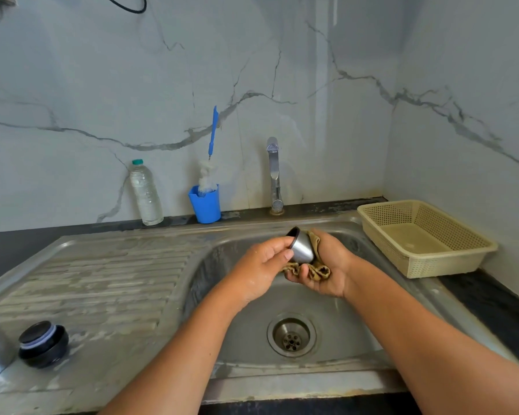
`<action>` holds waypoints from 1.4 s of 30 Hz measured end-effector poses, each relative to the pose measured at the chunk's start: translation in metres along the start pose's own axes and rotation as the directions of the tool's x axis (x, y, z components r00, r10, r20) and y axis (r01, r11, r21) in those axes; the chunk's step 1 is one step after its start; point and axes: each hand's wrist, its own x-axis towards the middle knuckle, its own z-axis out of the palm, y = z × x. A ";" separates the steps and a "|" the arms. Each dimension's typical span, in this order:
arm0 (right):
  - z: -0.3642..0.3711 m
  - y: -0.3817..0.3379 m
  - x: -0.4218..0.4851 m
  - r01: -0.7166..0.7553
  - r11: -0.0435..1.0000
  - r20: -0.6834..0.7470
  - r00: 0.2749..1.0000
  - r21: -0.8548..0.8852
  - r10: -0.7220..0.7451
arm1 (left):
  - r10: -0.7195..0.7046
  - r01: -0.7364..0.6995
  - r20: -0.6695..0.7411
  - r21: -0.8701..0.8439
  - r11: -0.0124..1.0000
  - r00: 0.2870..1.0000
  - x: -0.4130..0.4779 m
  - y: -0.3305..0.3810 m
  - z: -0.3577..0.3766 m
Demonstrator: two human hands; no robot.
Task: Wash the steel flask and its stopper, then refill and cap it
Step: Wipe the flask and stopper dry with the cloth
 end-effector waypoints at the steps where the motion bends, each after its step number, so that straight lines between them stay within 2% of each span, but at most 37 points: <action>1: -0.002 0.000 0.002 -0.034 0.999 -0.012 0.999 0.017 0.034 | 0.004 -0.005 0.016 0.071 0.997 1.000 0.001 -0.001 0.000; 5: -0.004 0.001 0.006 -0.025 1.000 -0.100 0.995 0.001 0.025 | -0.020 -0.024 0.124 0.346 0.938 0.992 0.006 -0.005 0.003; 7: -0.005 0.000 0.007 0.070 0.997 -0.177 0.981 -0.034 -0.075 | -0.049 -0.018 0.139 0.438 0.899 0.989 0.010 -0.007 0.008; 9: -0.002 -0.001 0.006 0.157 0.977 -0.241 0.952 -0.142 -0.188 | -0.069 0.000 0.123 0.490 0.872 0.990 0.010 -0.010 0.011; 14: 0.005 0.005 0.006 0.295 0.864 -0.212 0.889 -0.409 -0.405 | -0.018 -0.012 0.052 0.515 0.857 0.999 0.007 -0.006 0.011; 19: 0.008 0.007 0.006 0.383 0.734 -0.115 0.842 -0.560 -0.527 | 0.100 -0.088 0.007 0.545 0.834 0.995 0.003 0.001 0.008; 22: 0.007 0.007 0.003 0.410 0.608 -0.058 0.796 -0.680 -0.602 | 0.059 -0.055 0.005 0.460 0.886 0.998 0.000 0.009 0.010; 24: 0.005 0.007 0.000 0.445 0.620 -0.018 0.803 -0.646 -0.596 | 0.030 -0.030 0.005 0.318 0.948 1.000 -0.002 0.012 0.012; 27: 0.003 0.005 -0.002 0.483 0.753 0.043 0.852 -0.446 -0.521 | 0.001 0.000 -0.009 0.044 0.999 1.000 -0.007 0.017 0.013; 30: -0.001 0.002 0.003 0.416 0.865 0.040 0.905 -0.280 -0.423 | -0.016 0.013 -0.040 -0.064 0.998 0.999 -0.008 0.018 0.015; 33: -0.007 -0.002 0.007 0.304 0.942 0.022 0.952 -0.144 -0.304 | 0.019 -0.018 -0.034 0.046 0.999 0.999 -0.006 0.012 0.015; 37: -0.012 -0.006 0.008 0.102 0.992 0.032 0.994 -0.067 -0.100 | 0.011 -0.009 -0.013 0.177 0.984 1.000 0.002 0.000 0.008; 40: -0.015 -0.008 0.009 0.016 0.991 -0.025 0.999 -0.129 -0.020 | 0.011 -0.006 -0.015 0.313 0.950 1.000 0.002 0.004 0.006; 42: -0.016 -0.009 0.008 0.047 0.979 -0.092 0.994 -0.200 -0.066 | 0.045 -0.037 -0.014 0.364 0.931 0.999 0.000 0.005 0.007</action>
